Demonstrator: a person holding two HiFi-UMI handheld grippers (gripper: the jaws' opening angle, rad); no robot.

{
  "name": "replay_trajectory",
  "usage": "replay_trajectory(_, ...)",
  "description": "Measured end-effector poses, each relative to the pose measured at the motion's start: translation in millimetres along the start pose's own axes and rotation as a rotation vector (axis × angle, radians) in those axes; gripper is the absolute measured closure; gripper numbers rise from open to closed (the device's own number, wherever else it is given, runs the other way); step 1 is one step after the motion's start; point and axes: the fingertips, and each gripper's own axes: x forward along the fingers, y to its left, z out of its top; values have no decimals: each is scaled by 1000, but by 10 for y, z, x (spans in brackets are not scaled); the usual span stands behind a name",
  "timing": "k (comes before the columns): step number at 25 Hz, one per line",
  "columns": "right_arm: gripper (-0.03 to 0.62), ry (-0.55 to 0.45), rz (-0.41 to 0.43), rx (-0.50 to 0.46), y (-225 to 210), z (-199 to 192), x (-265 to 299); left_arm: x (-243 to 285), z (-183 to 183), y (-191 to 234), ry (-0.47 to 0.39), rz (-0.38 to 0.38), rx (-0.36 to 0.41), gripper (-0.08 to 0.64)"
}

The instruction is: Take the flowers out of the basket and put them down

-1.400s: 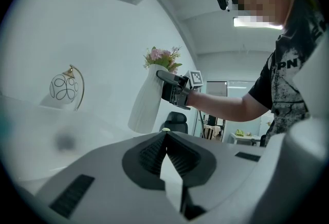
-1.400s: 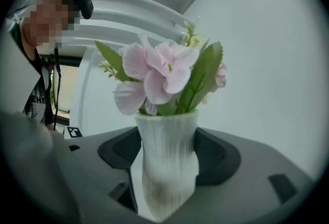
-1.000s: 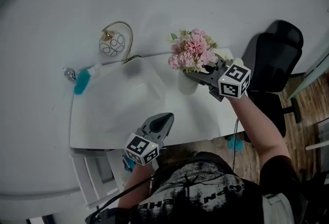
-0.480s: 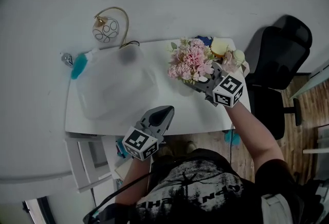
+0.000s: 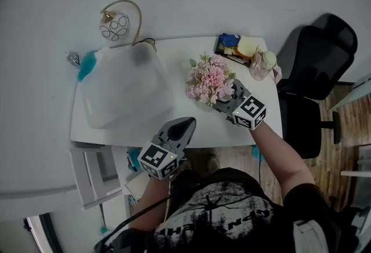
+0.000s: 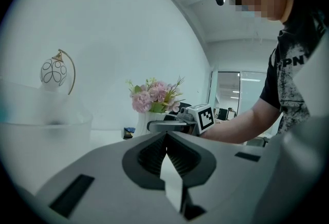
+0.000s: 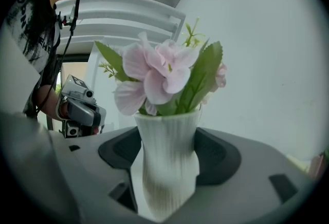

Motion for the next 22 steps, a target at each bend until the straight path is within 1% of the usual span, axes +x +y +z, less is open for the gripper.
replay_trajectory(2,272,2,5,-8,31,-70,-3,14,-27,-10,3,6,-1,546)
replay_trajectory(7,272,2,13,9,67,-205,-4,22,-83,-23,11,23,-6,546)
replay_trajectory(13,272,30,17,5,125,-404,7,-8,-116,-38,16,39,-12,546)
replay_trajectory(22,272,-4,3,27,135,-426,-6,-44,-158,-37,23,55,-27,546)
